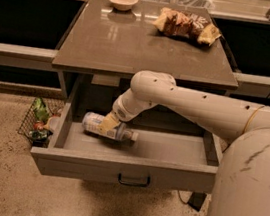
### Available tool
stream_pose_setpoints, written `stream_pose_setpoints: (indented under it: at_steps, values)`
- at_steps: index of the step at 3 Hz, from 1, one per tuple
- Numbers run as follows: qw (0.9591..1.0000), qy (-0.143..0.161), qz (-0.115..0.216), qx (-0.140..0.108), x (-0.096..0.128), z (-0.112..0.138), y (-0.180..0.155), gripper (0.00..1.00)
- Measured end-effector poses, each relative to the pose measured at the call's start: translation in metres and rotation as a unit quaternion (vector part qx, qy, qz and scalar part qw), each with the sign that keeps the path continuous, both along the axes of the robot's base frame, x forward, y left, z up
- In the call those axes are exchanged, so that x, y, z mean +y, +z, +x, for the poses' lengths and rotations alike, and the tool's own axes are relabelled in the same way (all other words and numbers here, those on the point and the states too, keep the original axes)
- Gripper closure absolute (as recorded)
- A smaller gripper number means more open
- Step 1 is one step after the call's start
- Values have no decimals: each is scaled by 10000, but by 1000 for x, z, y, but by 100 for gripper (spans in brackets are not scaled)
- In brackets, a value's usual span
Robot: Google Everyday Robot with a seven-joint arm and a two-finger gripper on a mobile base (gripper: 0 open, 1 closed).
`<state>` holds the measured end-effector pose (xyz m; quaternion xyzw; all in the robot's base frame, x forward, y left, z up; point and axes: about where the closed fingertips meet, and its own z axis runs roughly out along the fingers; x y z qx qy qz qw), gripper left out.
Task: Place blue plastic bottle into top drawer
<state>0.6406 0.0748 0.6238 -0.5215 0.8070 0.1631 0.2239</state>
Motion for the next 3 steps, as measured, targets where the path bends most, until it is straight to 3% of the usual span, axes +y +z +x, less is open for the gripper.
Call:
stream_pose_setpoints:
  at_steps: [2,3]
  values:
    - [10000,-35,39,-7,0,-3,-1,12]
    - [9998,-124,84,-135,-7,-9,11,0]
